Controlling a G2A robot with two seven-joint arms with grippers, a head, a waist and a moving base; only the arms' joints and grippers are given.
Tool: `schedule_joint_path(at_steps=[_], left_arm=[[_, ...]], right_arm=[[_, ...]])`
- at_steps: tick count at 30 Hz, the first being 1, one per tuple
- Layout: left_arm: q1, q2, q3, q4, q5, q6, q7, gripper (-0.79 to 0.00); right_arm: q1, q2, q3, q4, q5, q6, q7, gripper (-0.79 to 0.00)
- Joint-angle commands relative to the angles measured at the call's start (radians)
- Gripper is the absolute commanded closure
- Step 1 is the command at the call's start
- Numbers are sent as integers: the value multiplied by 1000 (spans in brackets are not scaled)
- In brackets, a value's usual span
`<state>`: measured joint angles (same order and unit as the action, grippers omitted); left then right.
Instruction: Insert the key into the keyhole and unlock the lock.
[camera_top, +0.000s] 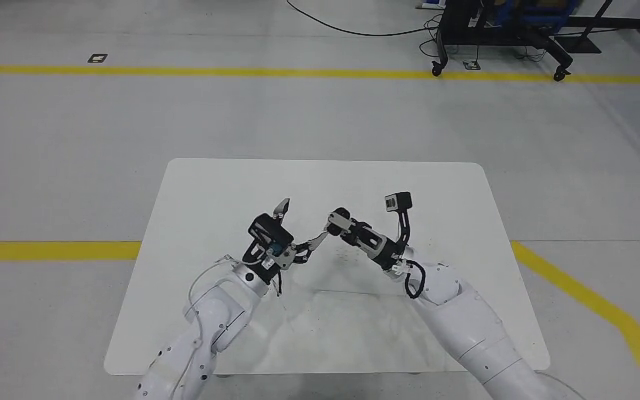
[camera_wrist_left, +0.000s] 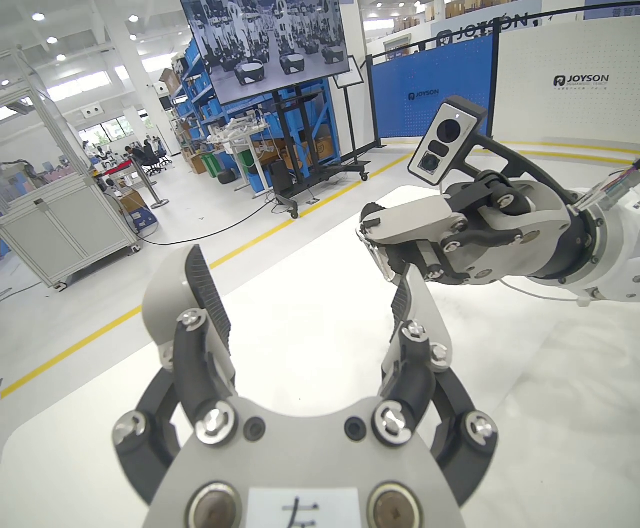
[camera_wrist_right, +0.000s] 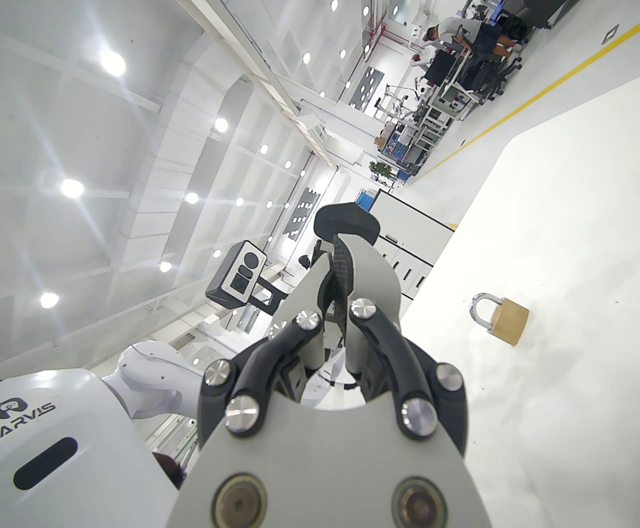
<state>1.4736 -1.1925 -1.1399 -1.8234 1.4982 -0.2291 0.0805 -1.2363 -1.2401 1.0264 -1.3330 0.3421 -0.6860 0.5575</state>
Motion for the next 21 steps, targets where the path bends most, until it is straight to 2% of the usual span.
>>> schedule_joint_path(at_steps=[1,9,14,16,19,20,21], left_arm=[[-1,-1,0,4,4,8,6,-650],[-2,-3,-11,11,6,37,20,-603],[-2,-4,-19,14,8,45,25,-606],[-1,-4,-22,15,8,43,27,-637],[1,-5,-30,17,-21,45,26,-730],[2,-6,-36,17,-49,42,23,-782],[2,-7,-44,16,-87,33,14,-785]], right_arm=[[0,0,1,-1,-1,0,4,0],[-8,-1,9,-13,-8,5,12,0],[-15,-1,15,-17,-10,-2,6,0],[-17,-2,17,-19,-13,-6,4,0],[-21,-3,22,-22,-17,-21,-8,0],[-22,-3,24,-25,-19,-29,-13,0],[-24,-3,27,-26,-22,-37,-20,0]])
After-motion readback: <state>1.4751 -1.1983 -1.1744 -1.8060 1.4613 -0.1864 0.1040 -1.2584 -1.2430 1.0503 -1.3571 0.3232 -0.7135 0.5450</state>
